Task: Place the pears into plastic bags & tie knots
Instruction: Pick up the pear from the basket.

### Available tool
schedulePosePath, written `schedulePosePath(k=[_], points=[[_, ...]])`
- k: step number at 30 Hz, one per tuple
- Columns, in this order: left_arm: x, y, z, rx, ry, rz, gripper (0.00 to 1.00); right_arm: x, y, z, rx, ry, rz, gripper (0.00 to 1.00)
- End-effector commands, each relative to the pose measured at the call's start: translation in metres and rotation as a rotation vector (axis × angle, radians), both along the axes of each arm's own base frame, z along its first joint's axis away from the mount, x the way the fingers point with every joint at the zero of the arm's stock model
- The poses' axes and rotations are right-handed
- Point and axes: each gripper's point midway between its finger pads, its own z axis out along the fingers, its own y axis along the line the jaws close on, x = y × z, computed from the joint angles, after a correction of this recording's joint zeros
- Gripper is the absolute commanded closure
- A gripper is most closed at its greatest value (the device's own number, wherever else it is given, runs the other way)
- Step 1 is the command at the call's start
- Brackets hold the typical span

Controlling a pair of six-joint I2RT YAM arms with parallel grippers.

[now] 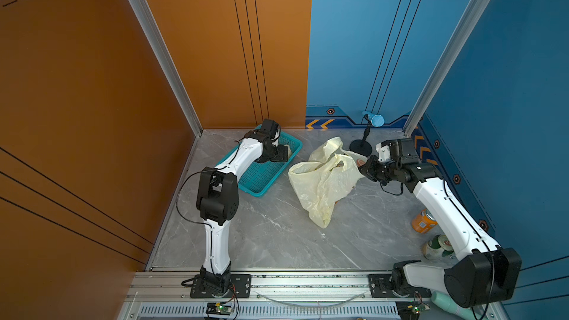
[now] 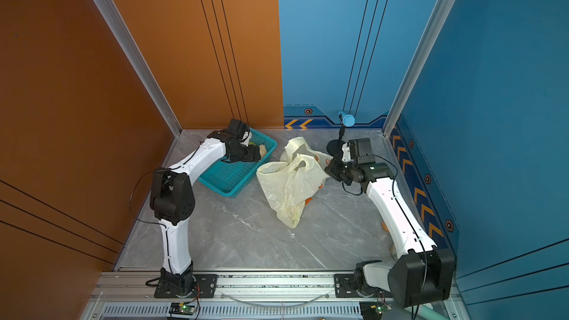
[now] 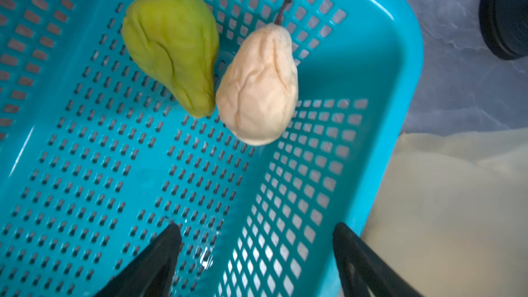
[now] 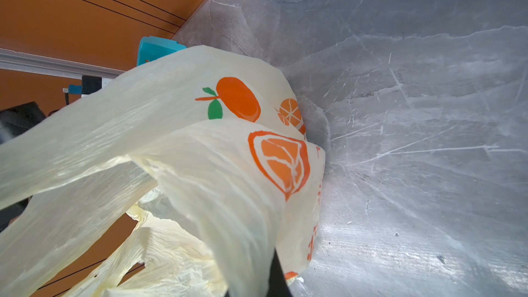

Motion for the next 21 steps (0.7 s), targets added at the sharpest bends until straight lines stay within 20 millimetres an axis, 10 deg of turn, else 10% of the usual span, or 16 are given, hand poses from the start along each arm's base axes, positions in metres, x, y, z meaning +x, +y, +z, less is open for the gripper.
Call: schedulePosePath(k=[1, 15, 21], points=[[0.030, -0.005, 0.006, 0.011, -0.068, -0.022, 0.15, -0.001, 0.003, -0.001, -0.009, 0.012, 0.017, 1.00], [0.072, -0.007, -0.061, 0.057, -0.015, -0.041, 0.18, 0.004, 0.013, 0.001, -0.007, 0.009, 0.036, 1.00], [0.064, -0.006, -0.040, 0.074, -0.047, -0.040, 0.45, 0.009, 0.020, 0.005, -0.005, -0.007, 0.047, 1.00]])
